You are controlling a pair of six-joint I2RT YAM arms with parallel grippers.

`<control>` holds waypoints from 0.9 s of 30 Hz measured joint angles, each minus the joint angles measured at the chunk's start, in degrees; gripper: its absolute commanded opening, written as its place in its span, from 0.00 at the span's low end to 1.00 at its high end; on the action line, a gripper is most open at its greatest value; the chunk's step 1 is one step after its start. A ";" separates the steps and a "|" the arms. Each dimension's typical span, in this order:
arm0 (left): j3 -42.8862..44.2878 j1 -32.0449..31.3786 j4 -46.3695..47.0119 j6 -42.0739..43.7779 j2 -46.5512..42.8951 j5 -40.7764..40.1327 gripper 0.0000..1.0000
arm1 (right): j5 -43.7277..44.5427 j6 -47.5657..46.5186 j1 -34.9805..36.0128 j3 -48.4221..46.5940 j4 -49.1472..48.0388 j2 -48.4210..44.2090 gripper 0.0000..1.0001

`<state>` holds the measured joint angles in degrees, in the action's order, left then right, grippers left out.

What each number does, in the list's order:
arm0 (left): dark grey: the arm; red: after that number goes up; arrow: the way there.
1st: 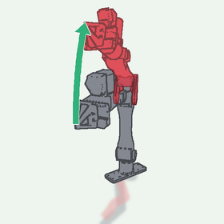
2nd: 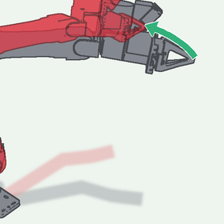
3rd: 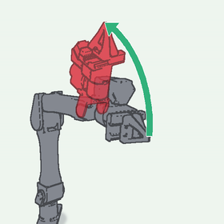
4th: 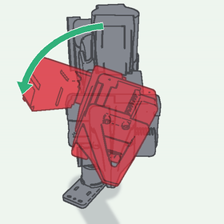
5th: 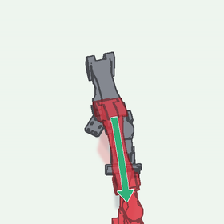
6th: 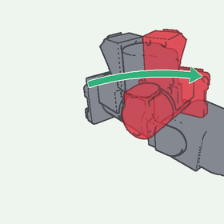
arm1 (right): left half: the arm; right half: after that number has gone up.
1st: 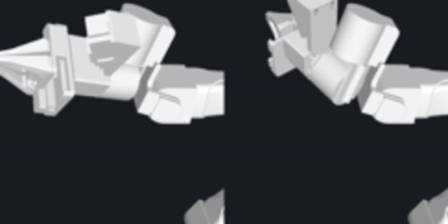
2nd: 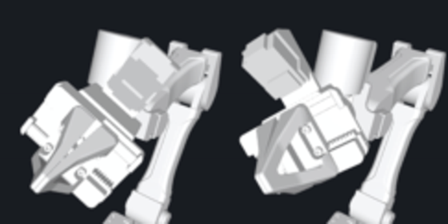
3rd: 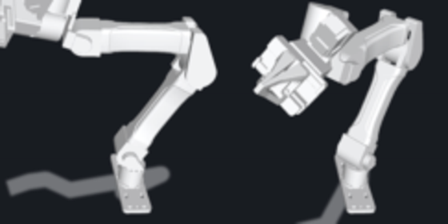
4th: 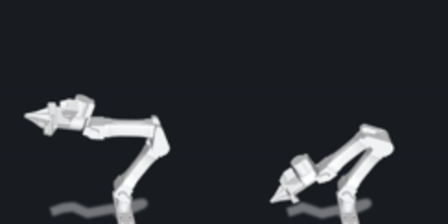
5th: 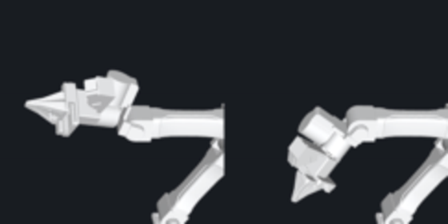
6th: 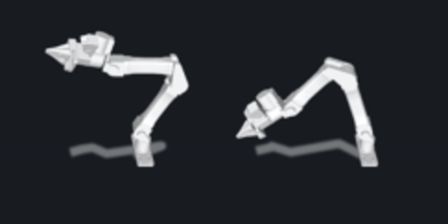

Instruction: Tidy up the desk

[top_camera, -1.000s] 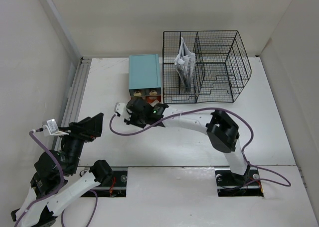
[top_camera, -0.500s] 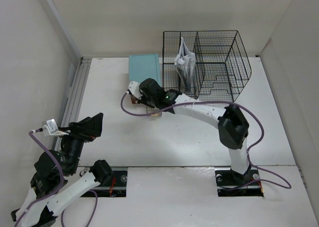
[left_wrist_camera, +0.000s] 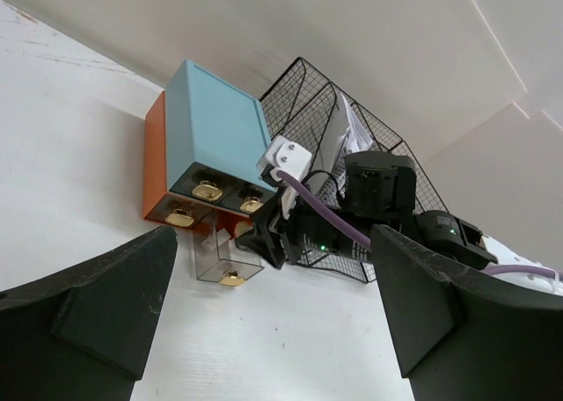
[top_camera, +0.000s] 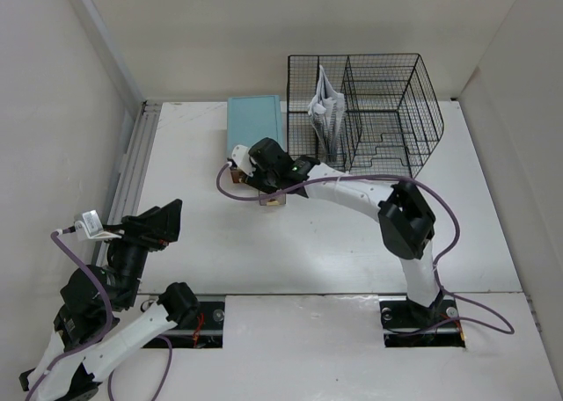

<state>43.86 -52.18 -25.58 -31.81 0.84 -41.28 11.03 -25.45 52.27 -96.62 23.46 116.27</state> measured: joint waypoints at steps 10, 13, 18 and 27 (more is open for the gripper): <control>0.00 0.00 0.00 -0.02 0.00 0.00 0.91 | -3.34 0.48 -0.02 0.39 -0.09 0.31 0.00; 0.00 0.00 0.00 -0.02 0.00 -0.02 0.91 | -9.64 0.17 -0.50 1.40 0.04 -0.79 0.00; 0.00 0.00 0.00 -0.02 0.00 -0.02 0.91 | -29.14 -5.51 -3.26 -0.37 6.12 -1.25 0.00; 0.00 0.00 0.00 -0.02 -0.02 -0.15 0.91 | -43.36 -14.23 -7.56 -8.09 19.02 4.57 0.00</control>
<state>43.86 -52.18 -25.58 -31.83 0.82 -41.43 -32.34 -39.68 44.71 -104.71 42.48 120.84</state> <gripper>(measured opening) 0.906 0.009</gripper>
